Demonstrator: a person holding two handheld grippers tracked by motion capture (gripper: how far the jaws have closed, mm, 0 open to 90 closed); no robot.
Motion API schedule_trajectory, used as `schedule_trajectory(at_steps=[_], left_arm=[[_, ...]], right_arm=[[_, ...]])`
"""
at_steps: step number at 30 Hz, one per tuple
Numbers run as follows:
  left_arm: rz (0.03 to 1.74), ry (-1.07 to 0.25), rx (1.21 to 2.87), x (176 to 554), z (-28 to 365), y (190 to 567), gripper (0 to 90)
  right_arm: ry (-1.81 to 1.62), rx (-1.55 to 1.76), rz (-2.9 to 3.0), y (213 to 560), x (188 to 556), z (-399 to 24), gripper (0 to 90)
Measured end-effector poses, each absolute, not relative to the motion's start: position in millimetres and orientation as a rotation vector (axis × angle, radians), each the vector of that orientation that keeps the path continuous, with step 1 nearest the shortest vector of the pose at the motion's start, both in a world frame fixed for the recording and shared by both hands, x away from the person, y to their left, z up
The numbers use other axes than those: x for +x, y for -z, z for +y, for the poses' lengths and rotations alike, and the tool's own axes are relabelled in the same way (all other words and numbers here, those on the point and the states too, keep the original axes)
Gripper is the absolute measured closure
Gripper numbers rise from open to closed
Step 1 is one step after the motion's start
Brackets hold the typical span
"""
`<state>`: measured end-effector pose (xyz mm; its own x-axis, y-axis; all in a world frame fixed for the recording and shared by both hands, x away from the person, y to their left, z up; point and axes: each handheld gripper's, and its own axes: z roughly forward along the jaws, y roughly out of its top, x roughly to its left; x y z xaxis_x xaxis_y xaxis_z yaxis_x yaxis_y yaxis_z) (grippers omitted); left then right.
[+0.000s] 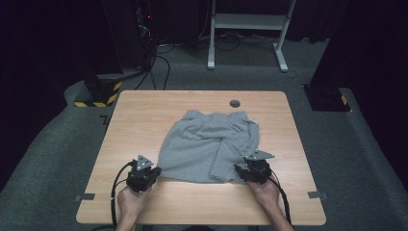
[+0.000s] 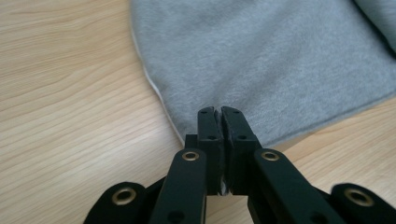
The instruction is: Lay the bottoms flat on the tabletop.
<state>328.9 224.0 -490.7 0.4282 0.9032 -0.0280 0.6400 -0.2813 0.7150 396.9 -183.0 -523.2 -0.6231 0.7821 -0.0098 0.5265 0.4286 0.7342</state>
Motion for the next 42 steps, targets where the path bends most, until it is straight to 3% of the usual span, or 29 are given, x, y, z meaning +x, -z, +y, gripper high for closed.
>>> schedule_trajectory(at_steps=[10, 13, 18, 23, 30, 38, 42], left_arm=[[1.404, -0.536, 2.039, 329.2, 244.8, 496.1, 84.7], [1.361, -0.514, 1.997, 329.4, 238.3, 493.2, 70.4], [1.264, -0.454, 1.975, 342.4, 212.1, 489.0, 55.2], [1.222, -0.473, 2.038, 357.7, 185.9, 501.7, 49.3], [1.22, -0.482, 2.058, 363.6, 173.3, 516.5, 47.4], [1.204, -0.526, 1.99, 358.2, 174.4, 526.4, 43.9], [1.219, -0.521, 1.98, 358.3, 172.3, 526.5, 40.5]], right_arm=[[-1.013, 1.123, 2.334, 523.0, 397.4, -184.8, 45.3], [-1.013, 1.126, 2.334, 523.0, 397.2, -184.7, 45.3], [-1.021, 1.158, 2.337, 521.5, 398.6, -187.5, 47.3], [-0.998, 1.182, 2.329, 511.2, 391.7, -196.8, 46.3], [-0.993, 1.164, 2.376, 506.9, 373.0, -207.7, 58.9], [-0.956, 1.133, 2.413, 513.5, 374.6, -213.4, 85.2], [-0.97, 1.117, 2.434, 509.7, 380.6, -213.4, 89.5]])
